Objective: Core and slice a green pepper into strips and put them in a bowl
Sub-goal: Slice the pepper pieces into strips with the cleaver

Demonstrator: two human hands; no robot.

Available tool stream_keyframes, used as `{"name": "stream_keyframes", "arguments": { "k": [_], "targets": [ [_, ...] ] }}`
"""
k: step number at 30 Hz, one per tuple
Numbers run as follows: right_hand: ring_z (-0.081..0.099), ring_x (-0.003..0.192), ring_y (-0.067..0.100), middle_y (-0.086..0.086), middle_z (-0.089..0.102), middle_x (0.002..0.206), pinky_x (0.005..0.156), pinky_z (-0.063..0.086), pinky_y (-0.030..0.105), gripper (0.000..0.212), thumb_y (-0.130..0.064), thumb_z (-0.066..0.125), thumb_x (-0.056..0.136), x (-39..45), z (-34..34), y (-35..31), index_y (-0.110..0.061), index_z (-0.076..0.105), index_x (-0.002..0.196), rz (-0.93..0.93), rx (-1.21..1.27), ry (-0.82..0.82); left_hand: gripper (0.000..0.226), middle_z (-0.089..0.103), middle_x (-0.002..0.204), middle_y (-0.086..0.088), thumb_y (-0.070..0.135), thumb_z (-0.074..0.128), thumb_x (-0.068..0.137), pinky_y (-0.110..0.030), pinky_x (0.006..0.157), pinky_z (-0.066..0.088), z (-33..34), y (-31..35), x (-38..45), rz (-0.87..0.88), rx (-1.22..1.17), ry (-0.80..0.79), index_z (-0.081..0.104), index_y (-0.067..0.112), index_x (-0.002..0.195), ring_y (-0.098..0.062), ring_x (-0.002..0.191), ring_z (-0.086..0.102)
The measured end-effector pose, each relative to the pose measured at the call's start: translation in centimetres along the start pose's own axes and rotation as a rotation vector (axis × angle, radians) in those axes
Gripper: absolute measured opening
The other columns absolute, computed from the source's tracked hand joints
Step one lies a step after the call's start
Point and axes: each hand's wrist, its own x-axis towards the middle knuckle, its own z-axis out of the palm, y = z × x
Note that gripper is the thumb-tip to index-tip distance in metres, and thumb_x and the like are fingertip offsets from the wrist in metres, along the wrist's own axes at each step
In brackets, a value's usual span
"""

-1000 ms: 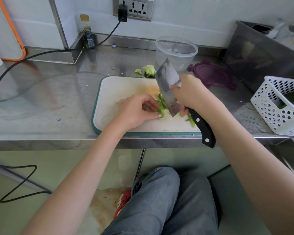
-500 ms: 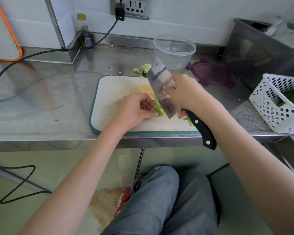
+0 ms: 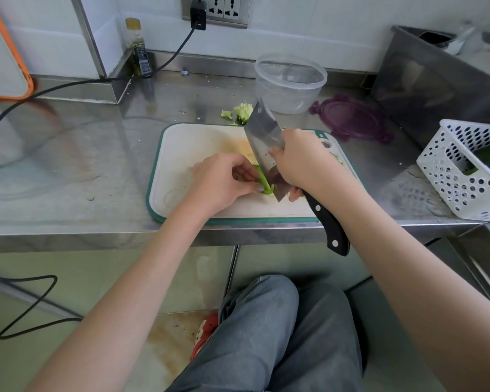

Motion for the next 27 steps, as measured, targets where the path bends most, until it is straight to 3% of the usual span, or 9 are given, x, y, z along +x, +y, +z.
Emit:
{"name": "stream_keyframes", "arguments": {
  "k": [5,8,9,10,12,15,19,23,27],
  "targets": [
    [0.061,0.061,0.035,0.011,0.054,0.062,0.048,0.049,0.034,0.017,-0.005,0.057,0.09,0.5,0.5,-0.7,-0.008,0.044,0.101,0.09,-0.018,-0.046,0.017,0.067,0.07,0.016,0.032,0.083,0.064,-0.044,0.083,0.049,0.0,0.1,0.0,0.007,0.015,0.0,0.068,0.031,0.071,-0.003,0.067,0.057],
    [0.053,0.06,0.034,0.013,0.055,0.077,0.045,0.037,0.035,0.018,-0.002,0.055,0.09,0.6,0.9,-1.1,-0.005,0.046,0.105,0.152,0.003,-0.103,0.017,0.065,0.068,0.018,0.033,0.083,0.065,-0.043,0.084,0.048,0.0,0.1,0.0,0.018,0.017,0.001,0.067,0.032,0.07,0.002,0.065,0.054],
    [0.05,0.058,0.032,0.012,0.055,0.079,0.043,0.034,0.033,0.011,-0.003,0.055,0.09,0.5,0.9,-1.2,-0.004,0.045,0.094,0.146,-0.023,-0.078,0.017,0.064,0.067,0.019,0.033,0.082,0.065,-0.043,0.084,0.048,0.0,0.2,0.0,0.022,0.019,0.002,0.066,0.033,0.069,0.003,0.064,0.054],
    [0.054,0.063,0.032,0.013,0.057,0.084,0.043,0.033,0.031,0.019,-0.004,0.053,0.091,0.5,1.0,-1.1,-0.007,0.039,0.079,0.135,-0.022,-0.033,0.018,0.063,0.066,0.019,0.033,0.082,0.065,-0.041,0.084,0.048,0.0,0.2,0.0,0.023,0.026,0.004,0.064,0.034,0.067,0.004,0.063,0.053],
    [0.063,0.086,0.035,0.014,0.06,0.093,0.047,0.038,0.032,0.03,-0.007,0.049,0.093,0.0,1.1,-1.3,-0.011,0.033,0.069,0.078,-0.016,0.026,0.02,0.062,0.065,0.02,0.032,0.082,0.065,-0.035,0.08,0.047,0.0,0.2,0.0,0.024,0.035,-0.004,0.063,0.035,0.066,0.006,0.062,0.052],
    [0.063,0.097,0.034,0.016,0.061,0.108,0.056,0.043,0.03,0.01,-0.008,0.046,0.095,0.3,1.0,-2.1,-0.004,0.051,0.088,0.007,-0.023,0.016,0.019,0.063,0.065,0.019,0.029,0.082,0.064,-0.037,0.081,0.048,0.0,0.3,0.0,0.016,0.02,-0.011,0.063,0.034,0.065,0.006,0.062,0.053],
    [0.063,0.094,0.033,0.017,0.061,0.109,0.065,0.046,0.033,0.005,-0.005,0.046,0.095,0.7,0.6,-2.9,-0.005,0.051,0.092,0.015,-0.004,0.004,0.018,0.065,0.066,0.018,0.031,0.082,0.063,-0.047,0.088,0.046,0.0,0.4,-0.1,-0.001,0.008,-0.019,0.065,0.033,0.065,0.004,0.064,0.055],
    [0.062,0.093,0.033,0.014,0.061,0.106,0.06,0.043,0.034,0.016,-0.003,0.051,0.09,-0.7,0.3,-2.3,-0.009,0.05,0.105,-0.023,-0.125,-0.05,0.023,0.06,0.065,0.022,0.035,0.079,0.068,-0.046,0.09,0.044,0.0,0.4,-0.1,0.015,0.079,-0.004,0.057,0.038,0.062,0.007,0.064,0.05],
    [0.047,0.054,0.021,0.011,0.057,0.077,0.045,0.04,0.03,0.007,-0.009,0.05,0.093,0.3,0.0,-0.9,-0.006,0.047,0.098,-0.002,-0.087,-0.068,0.016,0.062,0.068,0.022,0.037,0.079,0.067,-0.05,0.09,0.043,0.0,0.3,0.0,0.009,0.053,-0.036,0.063,0.037,0.068,0.005,0.066,0.05]
  ]
}}
